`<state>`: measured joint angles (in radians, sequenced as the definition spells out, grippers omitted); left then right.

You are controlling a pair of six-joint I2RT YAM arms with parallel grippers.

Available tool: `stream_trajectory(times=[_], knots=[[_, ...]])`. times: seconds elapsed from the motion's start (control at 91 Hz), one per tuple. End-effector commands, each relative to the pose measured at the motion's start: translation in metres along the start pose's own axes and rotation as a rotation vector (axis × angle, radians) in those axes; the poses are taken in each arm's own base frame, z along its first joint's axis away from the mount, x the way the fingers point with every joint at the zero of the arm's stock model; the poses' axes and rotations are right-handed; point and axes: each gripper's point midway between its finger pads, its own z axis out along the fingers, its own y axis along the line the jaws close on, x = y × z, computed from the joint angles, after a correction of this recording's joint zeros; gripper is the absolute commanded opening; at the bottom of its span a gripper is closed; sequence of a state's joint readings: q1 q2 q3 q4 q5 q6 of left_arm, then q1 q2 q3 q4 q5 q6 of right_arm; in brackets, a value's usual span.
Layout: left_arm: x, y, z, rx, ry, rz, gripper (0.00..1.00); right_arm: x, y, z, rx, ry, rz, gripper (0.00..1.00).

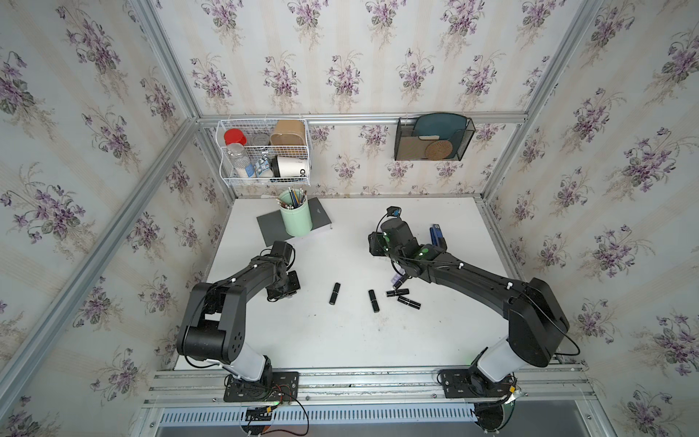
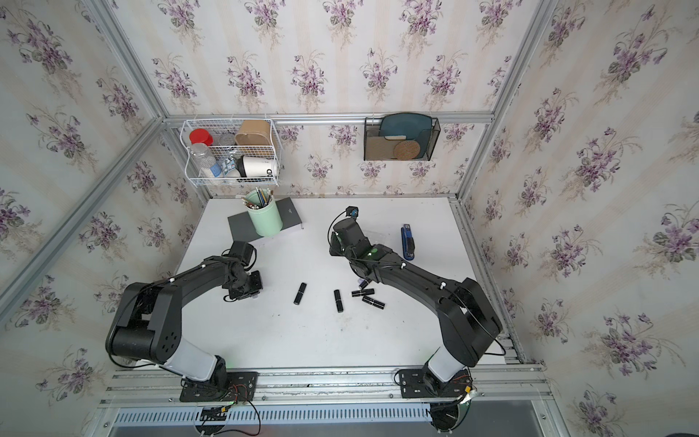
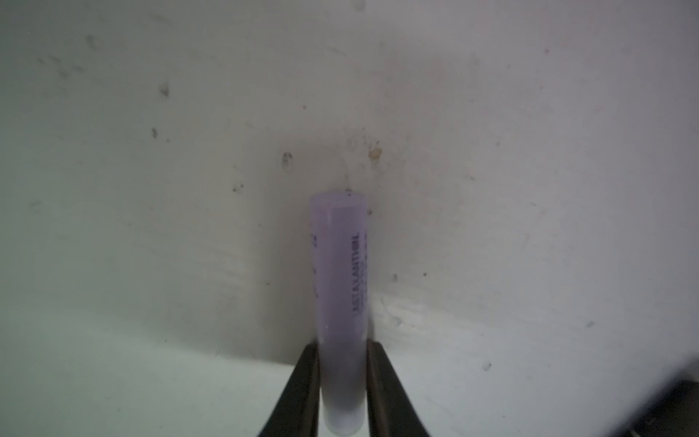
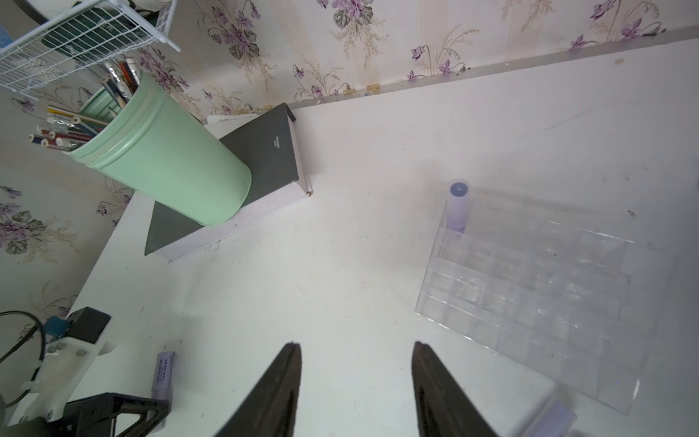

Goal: Arrange the lipsticks in the organizer
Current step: Pick up the lipstick at the center of the board.

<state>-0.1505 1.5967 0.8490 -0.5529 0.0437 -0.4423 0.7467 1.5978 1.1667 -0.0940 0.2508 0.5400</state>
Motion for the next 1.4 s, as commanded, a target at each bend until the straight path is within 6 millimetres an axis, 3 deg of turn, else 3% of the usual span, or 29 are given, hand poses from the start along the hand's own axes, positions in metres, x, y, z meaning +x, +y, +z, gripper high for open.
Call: stream_trajectory(times=[0.0,0.11,0.198,0.297,0.418,0.56,0.637,0.736,0.956,1.187,1.385], knots=[[0.0,-0.011,0.004,0.038,0.024,0.026,0.23,-0.004,0.009,-0.005,-0.029,-0.005,0.012,0.53],[0.0,-0.025,0.004,0.077,0.038,0.051,0.18,0.004,0.015,-0.008,-0.058,0.023,0.02,0.53],[-0.004,-0.05,-0.016,0.199,0.016,0.067,0.15,0.014,0.024,-0.009,-0.107,0.075,0.027,0.53],[-0.013,-0.1,-0.065,0.443,-0.065,0.137,0.14,0.027,0.038,-0.014,-0.2,0.181,0.022,0.53],[-0.008,-0.168,-0.133,0.751,-0.212,0.343,0.15,0.034,0.043,-0.032,-0.368,0.279,0.105,0.52],[0.009,-0.208,-0.188,1.043,-0.384,0.49,0.14,0.005,0.035,-0.064,-0.515,0.254,0.238,0.48],[0.022,-0.225,-0.225,1.196,-0.509,0.575,0.12,-0.014,0.042,-0.083,-0.54,0.23,0.218,0.48],[0.047,-0.244,-0.254,1.314,-0.615,0.685,0.1,-0.025,0.05,-0.103,-0.608,0.192,0.25,0.51],[0.055,-0.26,-0.268,1.465,-0.656,0.642,0.07,-0.033,0.053,-0.12,-0.662,0.104,0.26,0.54],[0.061,-0.266,-0.259,1.45,-0.64,0.653,0.04,-0.042,0.066,-0.131,-0.7,0.055,0.202,0.46],[0.064,-0.269,-0.255,1.434,-0.626,0.669,0.03,-0.036,0.082,-0.125,-0.681,0.069,0.123,0.45]])
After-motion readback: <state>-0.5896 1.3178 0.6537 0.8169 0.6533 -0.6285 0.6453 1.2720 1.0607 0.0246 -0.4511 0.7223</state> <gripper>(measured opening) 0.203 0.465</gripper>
